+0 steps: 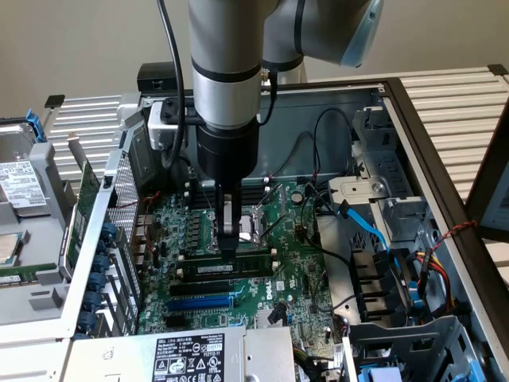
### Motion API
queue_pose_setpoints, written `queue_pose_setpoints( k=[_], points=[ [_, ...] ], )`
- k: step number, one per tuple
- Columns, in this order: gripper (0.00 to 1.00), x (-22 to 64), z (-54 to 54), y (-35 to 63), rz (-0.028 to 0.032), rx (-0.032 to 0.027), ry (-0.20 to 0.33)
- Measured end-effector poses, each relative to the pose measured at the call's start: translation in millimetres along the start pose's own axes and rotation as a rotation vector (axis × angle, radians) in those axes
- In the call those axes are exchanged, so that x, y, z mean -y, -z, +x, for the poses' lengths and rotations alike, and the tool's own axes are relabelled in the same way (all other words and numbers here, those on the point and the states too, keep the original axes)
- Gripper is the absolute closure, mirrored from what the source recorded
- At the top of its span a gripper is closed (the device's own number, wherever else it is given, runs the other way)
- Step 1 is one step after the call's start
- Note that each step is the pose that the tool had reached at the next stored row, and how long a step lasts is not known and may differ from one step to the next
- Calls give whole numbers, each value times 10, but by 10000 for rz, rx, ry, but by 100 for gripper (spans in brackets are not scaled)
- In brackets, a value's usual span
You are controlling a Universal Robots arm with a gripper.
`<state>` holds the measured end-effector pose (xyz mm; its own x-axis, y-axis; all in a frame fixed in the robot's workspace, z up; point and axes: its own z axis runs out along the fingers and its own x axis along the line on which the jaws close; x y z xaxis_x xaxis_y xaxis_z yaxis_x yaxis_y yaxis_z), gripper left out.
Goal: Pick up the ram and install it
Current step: 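Press down the ram until it locks into place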
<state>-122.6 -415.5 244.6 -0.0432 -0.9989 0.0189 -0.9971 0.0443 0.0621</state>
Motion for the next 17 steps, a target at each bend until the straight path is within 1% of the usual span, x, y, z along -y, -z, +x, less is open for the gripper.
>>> queue_pose_setpoints(
  k=[1,2,4,5,6,8,10,11,12,14,15,16,17],
  points=[
    [72,-3,-2,9,2,-22,-1],
    [74,-8,-5,13,3,-40,-3],
    [87,-15,-8,13,13,-58,-3],
    [87,-20,-10,12,22,-63,-4],
    [89,-24,-14,8,41,-71,-5],
    [89,-36,-26,-5,112,-102,-8],
    [89,-48,-45,-18,200,-137,-13],
    [89,-55,-53,-25,231,-167,-15],
    [89,-61,-62,-31,255,-214,-18],
    [89,-68,-77,-41,302,-337,-26],
    [89,-71,-85,-47,331,-383,-29],
    [89,-72,-90,-56,355,-404,-30],
    [89,-71,-92,-67,366,-414,-30]
  ],
)
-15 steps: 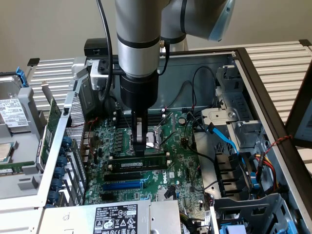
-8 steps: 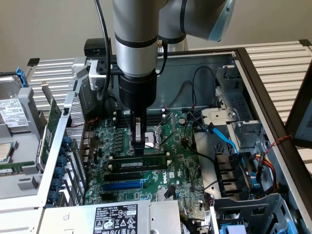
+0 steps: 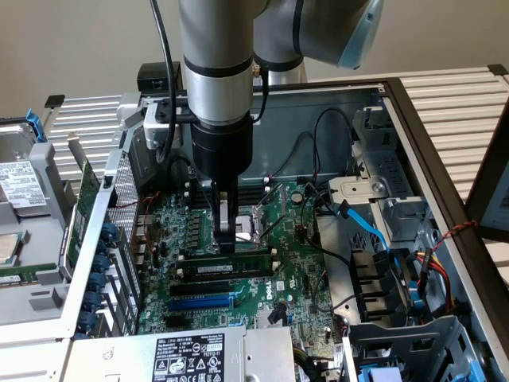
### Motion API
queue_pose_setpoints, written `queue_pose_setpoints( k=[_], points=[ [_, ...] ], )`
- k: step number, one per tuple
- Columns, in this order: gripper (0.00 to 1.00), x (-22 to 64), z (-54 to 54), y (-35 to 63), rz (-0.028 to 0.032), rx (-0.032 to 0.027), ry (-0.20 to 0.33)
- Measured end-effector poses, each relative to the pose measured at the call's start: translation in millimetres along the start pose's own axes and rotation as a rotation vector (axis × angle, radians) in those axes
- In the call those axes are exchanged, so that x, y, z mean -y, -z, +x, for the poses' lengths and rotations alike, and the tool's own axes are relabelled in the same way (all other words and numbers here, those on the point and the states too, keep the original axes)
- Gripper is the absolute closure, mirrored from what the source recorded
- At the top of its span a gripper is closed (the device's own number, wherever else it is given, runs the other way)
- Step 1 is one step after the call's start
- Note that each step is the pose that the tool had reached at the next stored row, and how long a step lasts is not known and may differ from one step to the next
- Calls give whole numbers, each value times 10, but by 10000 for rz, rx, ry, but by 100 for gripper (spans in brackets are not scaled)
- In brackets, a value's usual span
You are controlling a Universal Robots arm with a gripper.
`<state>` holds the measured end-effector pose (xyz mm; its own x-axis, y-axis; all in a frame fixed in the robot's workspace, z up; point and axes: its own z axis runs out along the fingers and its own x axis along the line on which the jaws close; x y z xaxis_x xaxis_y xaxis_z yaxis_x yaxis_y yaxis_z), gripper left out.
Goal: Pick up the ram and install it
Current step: 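Press down the ram until it locks into place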
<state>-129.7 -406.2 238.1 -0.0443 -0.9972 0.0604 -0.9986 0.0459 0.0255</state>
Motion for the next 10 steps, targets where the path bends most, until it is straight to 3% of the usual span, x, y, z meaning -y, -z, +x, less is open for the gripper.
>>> queue_pose_setpoints(
  k=[10],
  points=[
    [89,1,-19,-92,15,-54,16]
  ],
)
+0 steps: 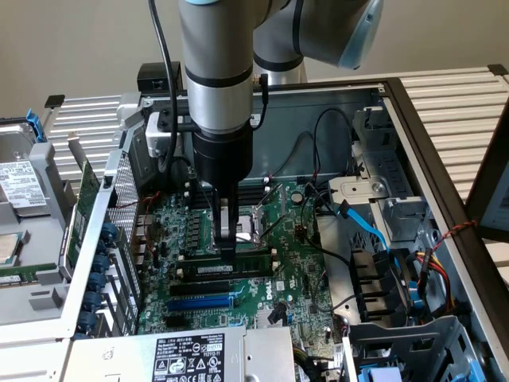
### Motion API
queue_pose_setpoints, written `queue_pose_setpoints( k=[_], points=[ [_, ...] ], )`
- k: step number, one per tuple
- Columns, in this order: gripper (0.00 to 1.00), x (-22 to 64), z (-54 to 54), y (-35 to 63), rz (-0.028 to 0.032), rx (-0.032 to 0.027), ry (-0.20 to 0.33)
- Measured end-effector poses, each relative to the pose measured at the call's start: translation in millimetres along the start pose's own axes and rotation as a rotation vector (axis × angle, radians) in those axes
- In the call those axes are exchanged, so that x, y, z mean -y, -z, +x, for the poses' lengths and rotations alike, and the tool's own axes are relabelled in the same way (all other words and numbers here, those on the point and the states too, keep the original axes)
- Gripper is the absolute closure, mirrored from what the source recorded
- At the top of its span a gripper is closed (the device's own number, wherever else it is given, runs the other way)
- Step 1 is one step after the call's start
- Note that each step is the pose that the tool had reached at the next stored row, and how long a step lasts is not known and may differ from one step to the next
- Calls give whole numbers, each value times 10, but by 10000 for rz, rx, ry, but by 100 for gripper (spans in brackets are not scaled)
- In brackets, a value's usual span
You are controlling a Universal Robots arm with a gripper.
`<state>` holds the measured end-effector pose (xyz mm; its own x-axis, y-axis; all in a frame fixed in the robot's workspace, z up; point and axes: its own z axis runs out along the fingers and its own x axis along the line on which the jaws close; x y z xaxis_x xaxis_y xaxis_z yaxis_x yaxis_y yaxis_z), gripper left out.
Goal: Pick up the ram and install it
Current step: 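Press down the ram until it locks into place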
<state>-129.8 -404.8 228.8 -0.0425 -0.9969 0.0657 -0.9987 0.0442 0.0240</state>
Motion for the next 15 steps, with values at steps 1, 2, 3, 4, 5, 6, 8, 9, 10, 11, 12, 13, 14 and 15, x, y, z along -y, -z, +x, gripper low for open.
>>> queue_pose_setpoints(
  k=[1,2,3,4,5,6,8,9,10,11,12,13,14,15],
  points=[
    [89,0,-1,-4,1,-7,2],
    [89,0,-2,-4,1,-9,3],
    [89,0,-2,-5,3,-8,4],
    [89,0,-2,-5,3,-7,4],
    [89,0,-2,-6,5,-6,4],
    [89,0,-2,-6,5,-5,4],
    [89,0,-2,-5,6,-5,4],
    [89,-1,-2,-5,5,-6,3],
    [89,0,-2,-5,5,-6,4],
    [89,-1,0,-4,5,-7,4],
    [89,-1,2,-4,5,-7,3],
    [89,-1,4,-5,4,-7,3],
    [89,-1,7,-5,4,-7,4],
    [89,-1,7,-5,4,-6,4]
  ],
)
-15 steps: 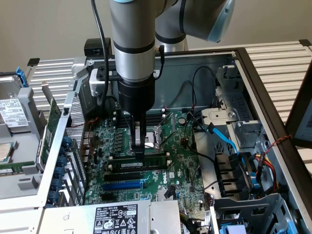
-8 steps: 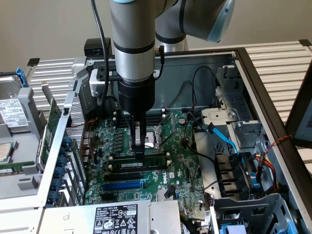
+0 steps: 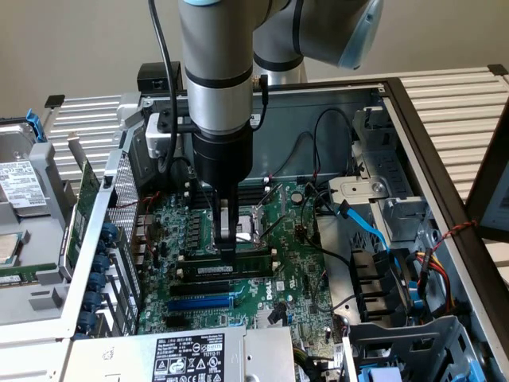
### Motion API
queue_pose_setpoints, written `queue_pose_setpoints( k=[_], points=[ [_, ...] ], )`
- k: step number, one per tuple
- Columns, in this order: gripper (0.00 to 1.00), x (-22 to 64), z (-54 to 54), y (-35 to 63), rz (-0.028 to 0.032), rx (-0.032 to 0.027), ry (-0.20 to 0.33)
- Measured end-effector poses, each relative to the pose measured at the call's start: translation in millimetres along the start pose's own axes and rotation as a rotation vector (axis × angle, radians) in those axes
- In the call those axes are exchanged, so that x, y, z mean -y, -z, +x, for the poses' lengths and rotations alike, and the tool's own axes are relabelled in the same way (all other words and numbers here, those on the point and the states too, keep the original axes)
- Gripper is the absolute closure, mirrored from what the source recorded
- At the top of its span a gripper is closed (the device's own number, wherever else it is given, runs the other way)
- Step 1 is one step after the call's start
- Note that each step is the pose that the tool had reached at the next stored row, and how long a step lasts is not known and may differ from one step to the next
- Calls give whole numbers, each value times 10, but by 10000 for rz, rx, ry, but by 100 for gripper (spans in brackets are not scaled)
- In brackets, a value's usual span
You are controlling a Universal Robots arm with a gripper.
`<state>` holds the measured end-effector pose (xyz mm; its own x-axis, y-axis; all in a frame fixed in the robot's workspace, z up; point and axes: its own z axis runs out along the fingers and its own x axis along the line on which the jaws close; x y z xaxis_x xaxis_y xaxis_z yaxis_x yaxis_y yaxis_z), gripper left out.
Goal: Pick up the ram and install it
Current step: 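Press down the ram until it locks into place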
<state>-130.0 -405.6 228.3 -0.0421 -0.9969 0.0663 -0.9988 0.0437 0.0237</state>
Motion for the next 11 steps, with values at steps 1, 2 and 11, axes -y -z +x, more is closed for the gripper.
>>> queue_pose_setpoints(
  k=[1,2,11],
  points=[
    [89,0,0,0,0,1,0],
    [89,0,0,0,0,0,1],
    [89,-11,2,-9,-2,-4,2]
  ],
)
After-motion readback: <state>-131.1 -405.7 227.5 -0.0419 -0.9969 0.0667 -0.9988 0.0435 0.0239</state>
